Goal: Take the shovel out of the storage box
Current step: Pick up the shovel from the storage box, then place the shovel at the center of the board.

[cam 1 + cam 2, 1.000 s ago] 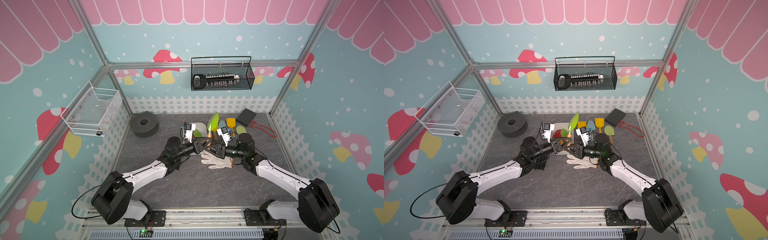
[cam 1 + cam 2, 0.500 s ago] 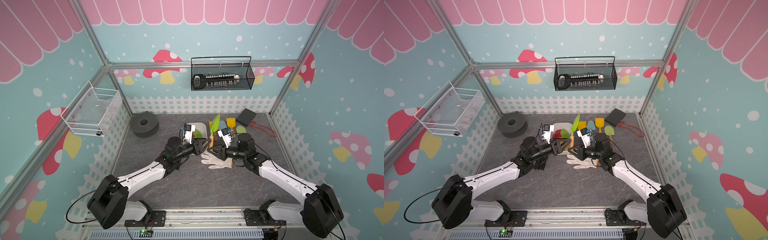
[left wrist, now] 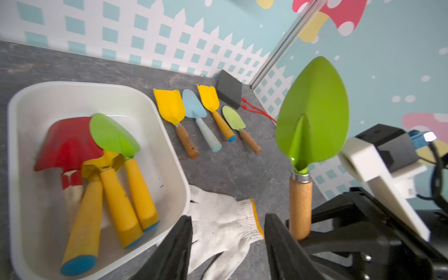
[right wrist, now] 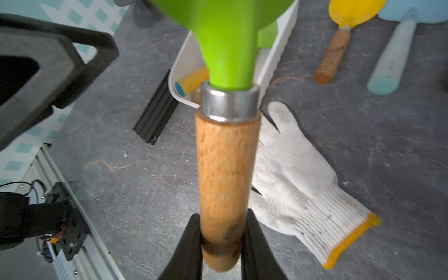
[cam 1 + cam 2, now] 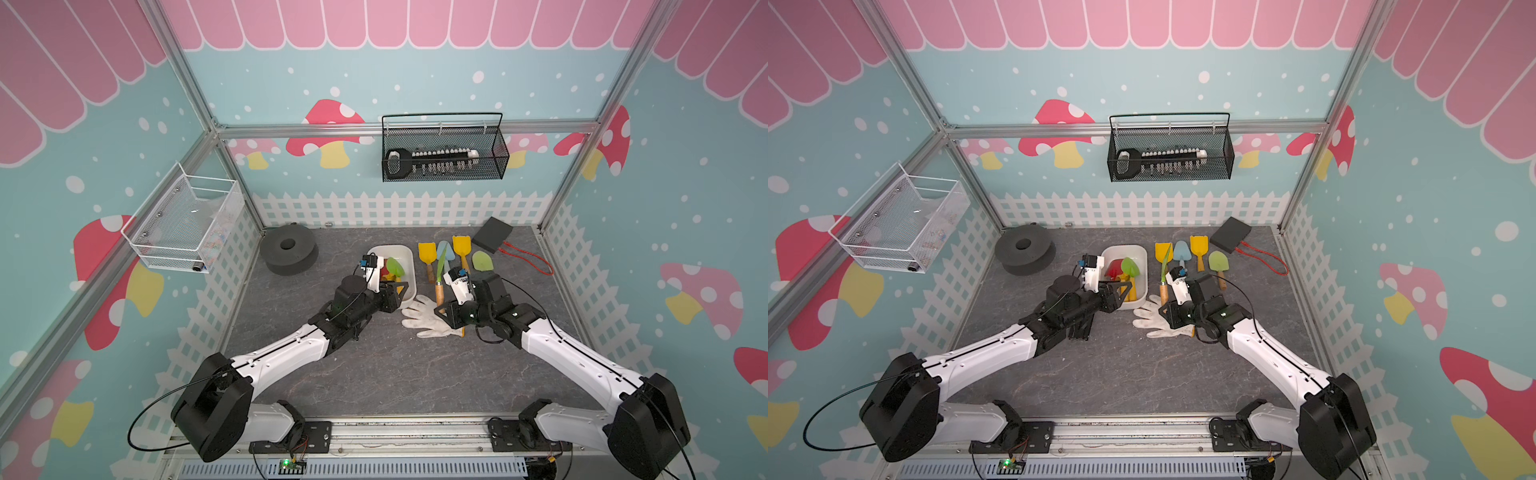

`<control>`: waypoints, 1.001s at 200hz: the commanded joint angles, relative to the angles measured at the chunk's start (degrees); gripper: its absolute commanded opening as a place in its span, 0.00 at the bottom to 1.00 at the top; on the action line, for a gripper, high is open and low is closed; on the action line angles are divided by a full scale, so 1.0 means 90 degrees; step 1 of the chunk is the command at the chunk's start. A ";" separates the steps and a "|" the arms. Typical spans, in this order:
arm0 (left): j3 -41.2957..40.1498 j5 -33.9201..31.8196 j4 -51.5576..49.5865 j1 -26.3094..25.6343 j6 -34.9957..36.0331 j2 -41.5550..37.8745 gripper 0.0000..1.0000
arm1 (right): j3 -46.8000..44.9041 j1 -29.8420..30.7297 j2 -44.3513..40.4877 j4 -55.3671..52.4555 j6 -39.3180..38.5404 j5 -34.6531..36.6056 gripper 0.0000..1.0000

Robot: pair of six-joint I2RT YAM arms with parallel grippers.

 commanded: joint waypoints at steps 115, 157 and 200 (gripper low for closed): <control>-0.0504 -0.1026 -0.0174 -0.0180 0.0777 0.0076 0.51 | 0.1346 -0.0557 0.1377 -0.2615 -0.0955 0.3833 0.01; -0.0504 -0.0984 -0.0171 -0.0200 0.0783 0.0067 0.52 | 0.1853 -0.1529 0.2213 -0.2636 -0.1372 0.3469 0.00; -0.0455 -0.0862 -0.0181 -0.0213 0.0779 0.0139 0.51 | 0.2528 -0.2283 0.3034 -0.2917 -0.1759 0.3368 0.01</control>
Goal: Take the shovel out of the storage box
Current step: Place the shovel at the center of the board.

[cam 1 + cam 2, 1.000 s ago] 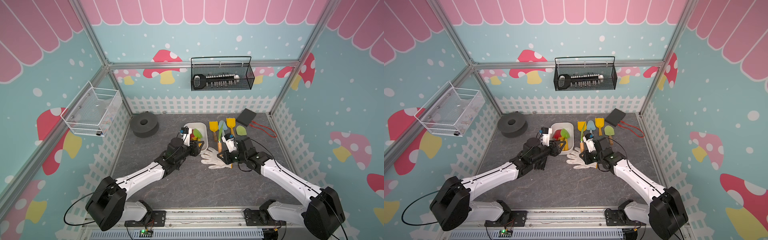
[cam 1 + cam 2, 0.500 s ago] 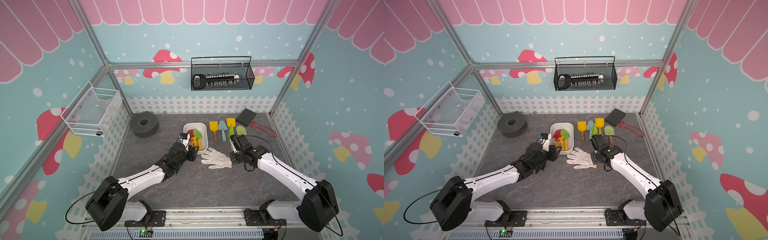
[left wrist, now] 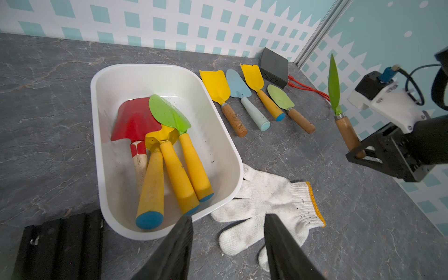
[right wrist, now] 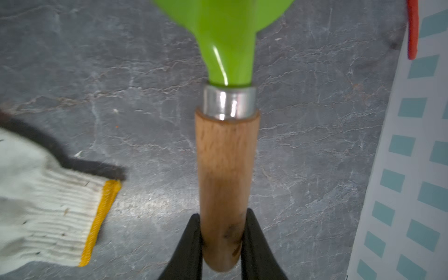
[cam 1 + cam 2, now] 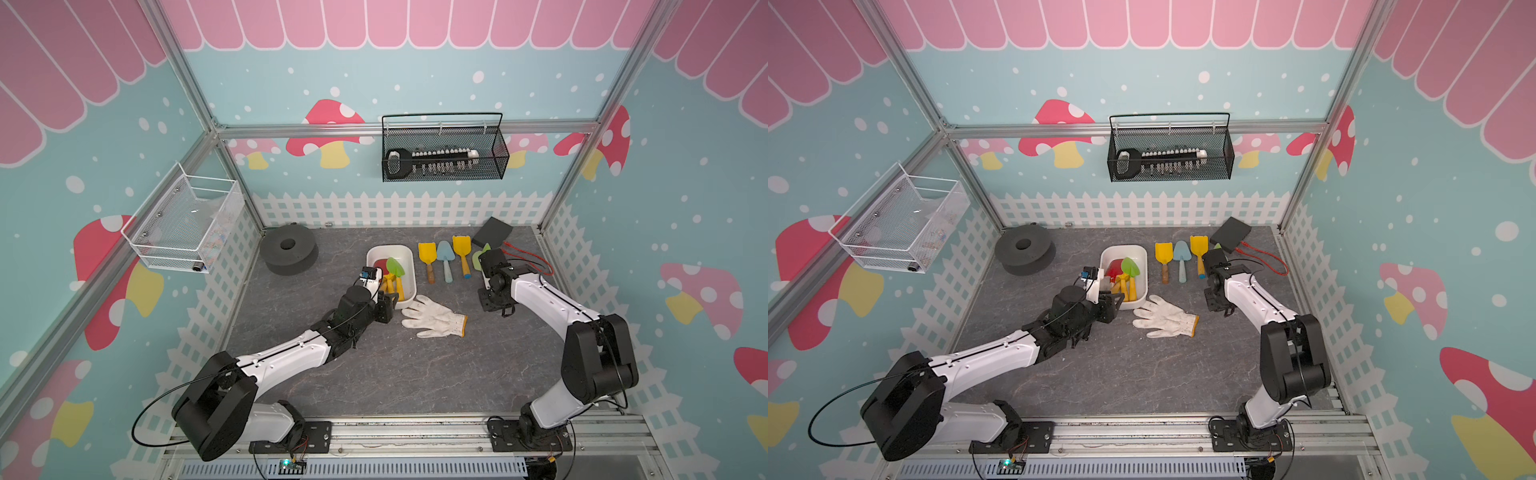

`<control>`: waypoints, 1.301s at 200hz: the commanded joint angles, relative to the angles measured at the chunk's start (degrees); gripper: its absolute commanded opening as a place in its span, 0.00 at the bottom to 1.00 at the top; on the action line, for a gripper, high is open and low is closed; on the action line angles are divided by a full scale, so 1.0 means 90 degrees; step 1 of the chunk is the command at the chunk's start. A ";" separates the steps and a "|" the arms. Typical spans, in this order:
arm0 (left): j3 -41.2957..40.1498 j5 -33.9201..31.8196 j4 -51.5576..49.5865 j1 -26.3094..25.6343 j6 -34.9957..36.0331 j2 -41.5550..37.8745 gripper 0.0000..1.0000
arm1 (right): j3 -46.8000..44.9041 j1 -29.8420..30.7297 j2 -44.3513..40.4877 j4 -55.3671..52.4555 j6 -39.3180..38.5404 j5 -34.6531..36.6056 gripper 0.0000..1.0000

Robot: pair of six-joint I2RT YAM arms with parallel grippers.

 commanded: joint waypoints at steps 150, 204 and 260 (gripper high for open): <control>-0.0017 0.0190 -0.0023 -0.0113 0.0078 -0.0078 0.51 | 0.1941 -0.1300 0.2809 -0.0831 -0.0702 -0.0008 0.04; -0.0012 0.0195 -0.0039 -0.0138 0.0086 -0.0125 0.51 | 0.2225 -0.1364 0.3081 -0.0913 -0.0678 0.0012 0.11; -0.0018 0.0189 -0.0036 -0.0152 0.0090 -0.0129 0.51 | 0.2479 -0.1373 0.3103 -0.0998 -0.0658 0.0048 0.19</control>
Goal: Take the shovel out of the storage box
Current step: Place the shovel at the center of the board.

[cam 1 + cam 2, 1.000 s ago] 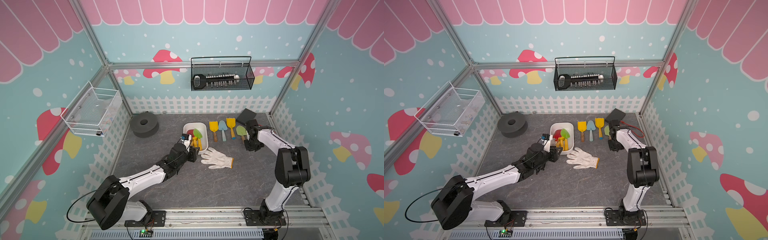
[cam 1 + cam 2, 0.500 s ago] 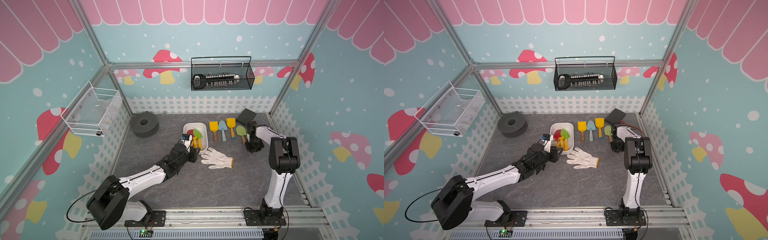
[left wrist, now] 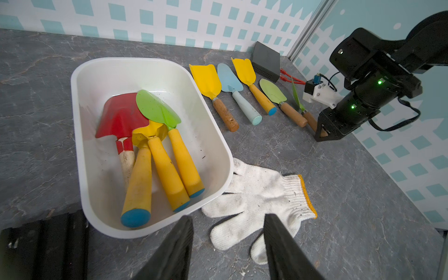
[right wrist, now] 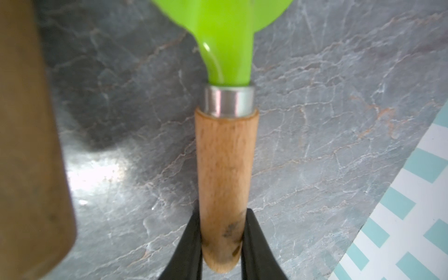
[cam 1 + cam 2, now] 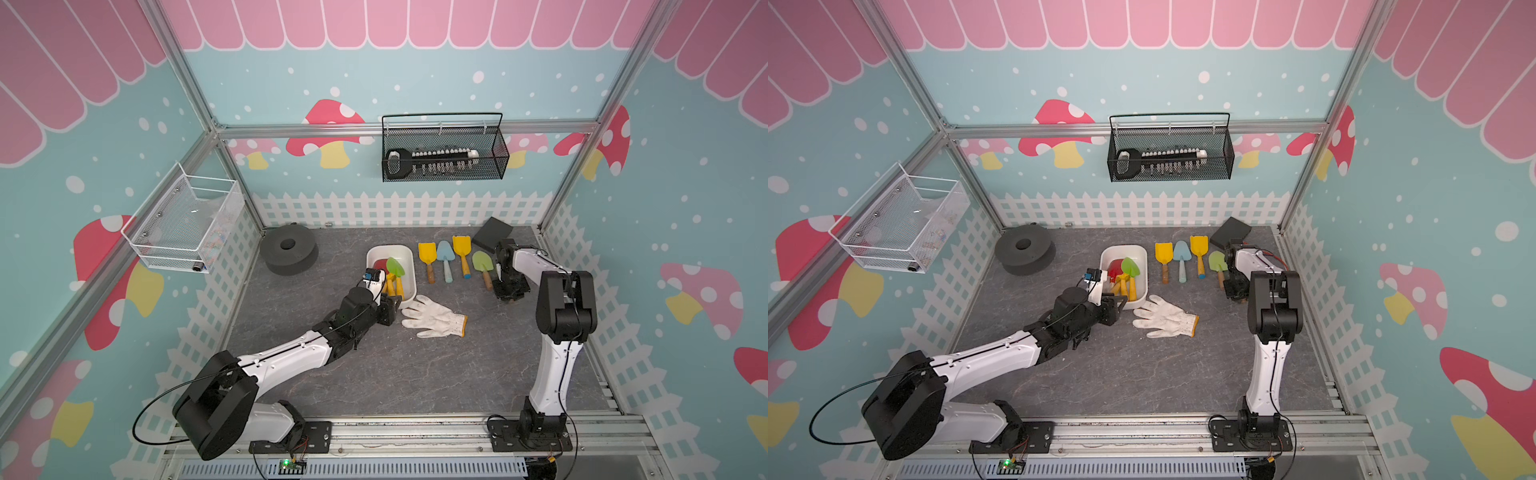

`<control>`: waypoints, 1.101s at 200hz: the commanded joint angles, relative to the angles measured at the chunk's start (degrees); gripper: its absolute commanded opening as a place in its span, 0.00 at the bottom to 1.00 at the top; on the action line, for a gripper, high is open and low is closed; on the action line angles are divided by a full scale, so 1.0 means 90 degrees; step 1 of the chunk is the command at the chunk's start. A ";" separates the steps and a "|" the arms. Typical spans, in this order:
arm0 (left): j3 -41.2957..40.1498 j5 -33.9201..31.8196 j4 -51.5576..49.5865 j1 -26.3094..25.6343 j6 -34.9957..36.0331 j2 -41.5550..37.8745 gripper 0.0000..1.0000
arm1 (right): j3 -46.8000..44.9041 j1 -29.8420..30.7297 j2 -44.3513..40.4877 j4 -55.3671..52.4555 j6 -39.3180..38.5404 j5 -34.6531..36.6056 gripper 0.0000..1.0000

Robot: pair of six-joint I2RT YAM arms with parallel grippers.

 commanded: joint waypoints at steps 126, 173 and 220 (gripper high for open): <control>0.0002 0.0020 -0.0072 -0.0082 0.0123 -0.0171 0.51 | 0.0072 -0.0023 -0.0225 0.0056 0.0245 0.0095 0.41; 0.0019 -0.0040 -0.0115 -0.0098 0.0151 -0.0171 0.51 | -0.0694 0.0065 -0.1399 0.0493 0.0461 0.0005 0.45; 0.0031 -0.0323 -0.0197 -0.0127 0.0153 -0.0219 0.52 | -0.2001 0.0751 -0.3098 0.1179 0.0921 -0.0071 0.49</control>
